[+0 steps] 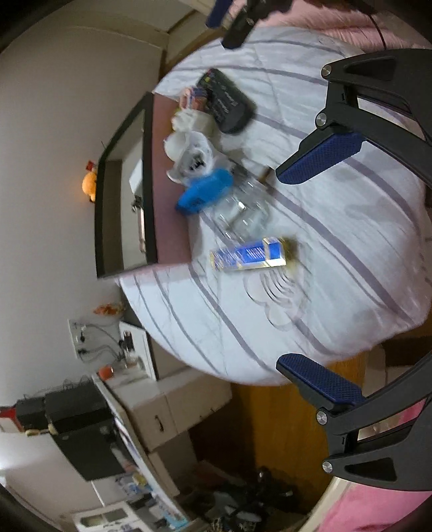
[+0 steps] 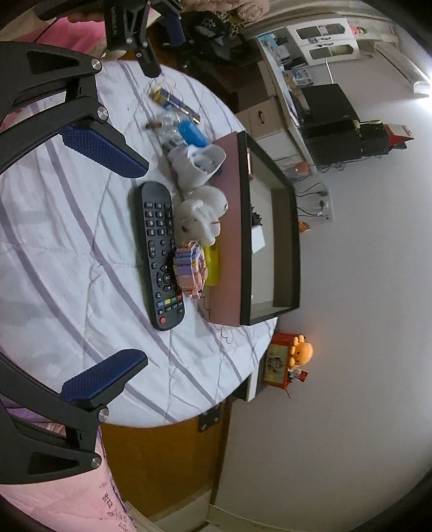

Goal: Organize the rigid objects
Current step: 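Move left tool to the blue-and-gold box while right tool approaches the pixel-block figure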

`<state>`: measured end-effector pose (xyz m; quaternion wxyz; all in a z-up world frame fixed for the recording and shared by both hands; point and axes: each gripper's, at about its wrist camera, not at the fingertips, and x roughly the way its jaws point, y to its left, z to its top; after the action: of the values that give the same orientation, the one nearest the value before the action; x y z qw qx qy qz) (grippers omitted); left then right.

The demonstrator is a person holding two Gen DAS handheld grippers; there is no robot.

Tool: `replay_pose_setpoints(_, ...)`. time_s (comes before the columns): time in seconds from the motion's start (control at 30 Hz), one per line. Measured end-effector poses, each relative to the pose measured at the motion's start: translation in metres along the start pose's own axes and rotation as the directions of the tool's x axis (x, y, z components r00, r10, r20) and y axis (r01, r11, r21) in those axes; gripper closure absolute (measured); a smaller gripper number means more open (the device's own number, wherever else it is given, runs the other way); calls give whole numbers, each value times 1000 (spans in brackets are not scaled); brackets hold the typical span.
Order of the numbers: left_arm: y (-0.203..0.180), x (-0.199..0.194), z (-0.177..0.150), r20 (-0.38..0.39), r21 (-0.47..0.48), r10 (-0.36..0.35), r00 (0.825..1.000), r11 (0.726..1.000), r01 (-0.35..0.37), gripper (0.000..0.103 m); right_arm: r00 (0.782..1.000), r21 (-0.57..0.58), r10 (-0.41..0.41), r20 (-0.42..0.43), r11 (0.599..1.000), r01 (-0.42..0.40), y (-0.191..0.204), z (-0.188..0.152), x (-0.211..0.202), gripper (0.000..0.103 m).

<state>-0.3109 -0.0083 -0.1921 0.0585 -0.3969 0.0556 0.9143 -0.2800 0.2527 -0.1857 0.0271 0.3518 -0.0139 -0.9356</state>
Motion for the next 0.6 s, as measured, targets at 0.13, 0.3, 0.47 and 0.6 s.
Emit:
replay_pose_setpoints(0.13,-21,15,10,-13,71,18,1000,997,-18,0,1000,9,9,-12,1000,-8,-7,5,9,0)
replay_pose_setpoints(0.3,-43,30,12,-48,154,3,999,988,5,0,1000,16,19,-22,1000,-19,-11,9,19,0)
replay_pose_setpoints(0.47,-51,39,20,-28,198,33,999,980,-27,3,999,27,35,-33,999,-34,-15,9,27,0)
replay_pose_setpoints(0.6,-40,50,22,-69,164,13,998,986,-1,18,999,36,36,-36,999,-35,-18,9,27,0)
